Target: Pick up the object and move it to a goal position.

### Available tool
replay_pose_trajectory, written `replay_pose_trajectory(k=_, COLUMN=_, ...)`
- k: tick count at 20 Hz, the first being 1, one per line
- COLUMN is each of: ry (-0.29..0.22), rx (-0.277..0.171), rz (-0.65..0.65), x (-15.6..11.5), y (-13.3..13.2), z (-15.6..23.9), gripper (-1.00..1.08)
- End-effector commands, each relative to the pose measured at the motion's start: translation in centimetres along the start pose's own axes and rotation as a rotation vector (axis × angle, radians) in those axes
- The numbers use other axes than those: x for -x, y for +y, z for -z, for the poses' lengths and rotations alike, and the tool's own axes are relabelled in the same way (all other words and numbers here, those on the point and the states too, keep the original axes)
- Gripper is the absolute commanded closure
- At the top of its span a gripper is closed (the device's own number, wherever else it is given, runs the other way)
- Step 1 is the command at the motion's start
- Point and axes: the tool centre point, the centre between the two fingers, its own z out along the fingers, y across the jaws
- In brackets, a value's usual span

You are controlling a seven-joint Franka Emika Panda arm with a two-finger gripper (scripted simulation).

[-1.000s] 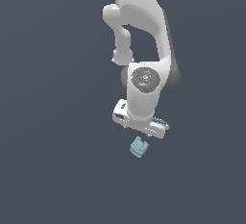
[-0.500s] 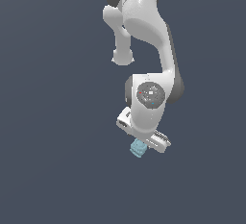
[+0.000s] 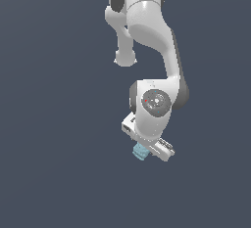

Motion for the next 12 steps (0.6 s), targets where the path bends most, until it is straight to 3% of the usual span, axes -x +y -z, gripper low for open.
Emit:
replay_pose_trajectory(k=1, ry=0.000, rx=0.000, rz=0.000, x=0.0, y=0.0, z=0.0, gripper=-0.92)
replay_pose_trajectory(k=12, ry=0.000, rx=0.000, rz=-0.004, x=0.1, y=0.1, z=-4.3, gripper=-0.92)
